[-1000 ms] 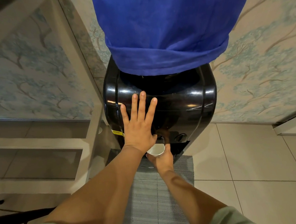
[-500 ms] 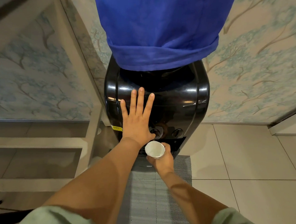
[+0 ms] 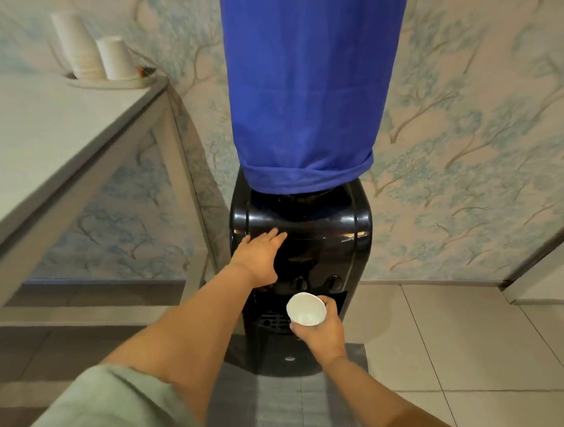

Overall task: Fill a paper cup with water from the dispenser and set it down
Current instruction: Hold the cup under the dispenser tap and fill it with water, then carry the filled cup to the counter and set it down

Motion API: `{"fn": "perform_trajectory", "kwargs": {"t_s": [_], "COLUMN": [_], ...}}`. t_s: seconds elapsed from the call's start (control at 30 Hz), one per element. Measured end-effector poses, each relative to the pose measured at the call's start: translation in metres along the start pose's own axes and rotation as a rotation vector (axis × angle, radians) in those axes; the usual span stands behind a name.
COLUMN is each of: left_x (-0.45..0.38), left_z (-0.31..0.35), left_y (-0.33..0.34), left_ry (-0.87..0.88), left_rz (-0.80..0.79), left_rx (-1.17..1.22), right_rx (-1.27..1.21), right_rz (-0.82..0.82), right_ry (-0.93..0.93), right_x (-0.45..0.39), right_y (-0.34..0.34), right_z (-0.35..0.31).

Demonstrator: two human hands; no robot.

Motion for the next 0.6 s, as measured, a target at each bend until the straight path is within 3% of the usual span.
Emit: {"fn": "perform_trajectory", "kwargs": {"t_s": [0.17, 0.6], "left_x": [0.032, 0.149], "left_z": [-0.016, -0.106], "left_y": [-0.009, -0.120], "left_ry": [-0.050, -0.150], "left_rz": [0.018, 0.381], "left_rx": [0.001, 0.138], "right_rx": [0.017, 0.028], "right_rz": [0.026, -0.078], "right_ry": [-0.095, -0.370], "right_x": [0.014, 0.035], "right_y": [-0.005, 0.045], "right_z": [-0.024, -0.149]}}
Point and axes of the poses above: each hand's wrist, its own x-axis away from the middle knuckle, its own y-axis out of the palm, z = x × y, the point moved 5 cm from there along -x, towards the middle knuckle, and after that the axes turned 14 degrees about -z, right-handed, at the moved point
